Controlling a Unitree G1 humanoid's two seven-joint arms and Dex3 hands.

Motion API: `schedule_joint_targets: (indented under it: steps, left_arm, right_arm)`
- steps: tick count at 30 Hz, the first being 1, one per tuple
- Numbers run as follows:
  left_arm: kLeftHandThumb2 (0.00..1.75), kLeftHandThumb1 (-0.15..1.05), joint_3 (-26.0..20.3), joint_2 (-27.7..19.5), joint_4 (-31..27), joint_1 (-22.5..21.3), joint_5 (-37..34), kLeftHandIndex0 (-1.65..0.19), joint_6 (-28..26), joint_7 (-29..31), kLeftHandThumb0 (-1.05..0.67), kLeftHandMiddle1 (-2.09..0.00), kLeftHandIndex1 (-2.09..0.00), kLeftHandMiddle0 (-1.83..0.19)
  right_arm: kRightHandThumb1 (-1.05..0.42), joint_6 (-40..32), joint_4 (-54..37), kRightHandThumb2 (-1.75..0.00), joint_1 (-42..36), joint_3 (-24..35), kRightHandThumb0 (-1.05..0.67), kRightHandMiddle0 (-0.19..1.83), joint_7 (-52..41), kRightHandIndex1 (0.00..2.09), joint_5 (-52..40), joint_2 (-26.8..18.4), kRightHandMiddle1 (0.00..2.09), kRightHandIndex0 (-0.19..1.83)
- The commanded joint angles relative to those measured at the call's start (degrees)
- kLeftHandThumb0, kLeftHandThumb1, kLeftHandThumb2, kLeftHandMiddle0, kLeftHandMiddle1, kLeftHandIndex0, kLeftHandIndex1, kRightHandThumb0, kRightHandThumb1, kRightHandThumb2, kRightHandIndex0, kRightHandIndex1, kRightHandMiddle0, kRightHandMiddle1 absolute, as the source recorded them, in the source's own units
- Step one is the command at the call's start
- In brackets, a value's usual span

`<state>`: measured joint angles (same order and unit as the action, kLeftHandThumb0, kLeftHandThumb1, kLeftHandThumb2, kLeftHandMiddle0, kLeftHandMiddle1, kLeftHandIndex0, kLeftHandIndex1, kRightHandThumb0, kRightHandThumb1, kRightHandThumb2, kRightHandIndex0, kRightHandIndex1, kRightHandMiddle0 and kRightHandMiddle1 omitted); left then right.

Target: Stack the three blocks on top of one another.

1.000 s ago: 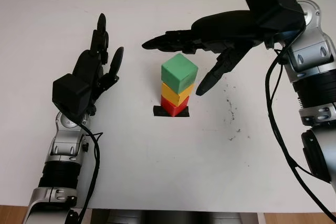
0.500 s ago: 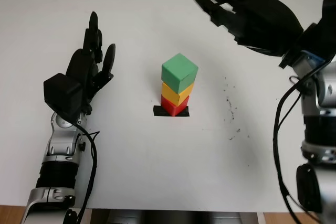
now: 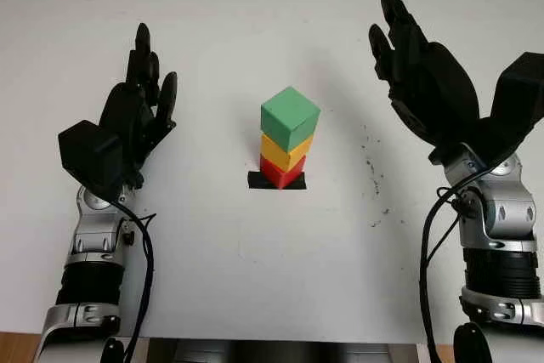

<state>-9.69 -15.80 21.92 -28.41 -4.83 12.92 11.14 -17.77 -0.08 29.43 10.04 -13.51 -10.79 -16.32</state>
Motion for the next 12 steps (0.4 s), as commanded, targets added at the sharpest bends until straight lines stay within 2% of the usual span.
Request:
schedule_joint_targets:
  steps: [1,7,12]
  left_arm:
    - [0.59,1.05,-0.1,-0.3,-0.2,0.7,-0.2,0.19,0.7,0.2,-0.84,-0.05,-0.01,0.19]
    - [0.56,1.05,0.1,0.4,-0.8,1.0,-0.5,0.19,0.7,0.3,-0.86,-0.05,-0.02,0.19]
    - [0.54,1.05,0.2,0.6,-1.5,1.4,-0.9,0.19,-0.1,0.4,-0.86,-0.05,-0.02,0.19]
  right_arm:
    - [-1.05,0.9,-1.2,-0.80,-1.9,0.4,-0.89,-0.19,3.3,0.00,1.0,2.1,0.00,-0.19]
    - [-1.05,2.2,-1.2,-0.83,-4.1,-0.9,-0.86,-0.19,9.7,0.00,3.3,6.0,0.00,-0.19]
    - [-1.05,1.6,-1.2,-0.82,-4.7,-1.9,-0.85,-0.19,11.7,0.00,4.0,7.6,0.00,-0.19]
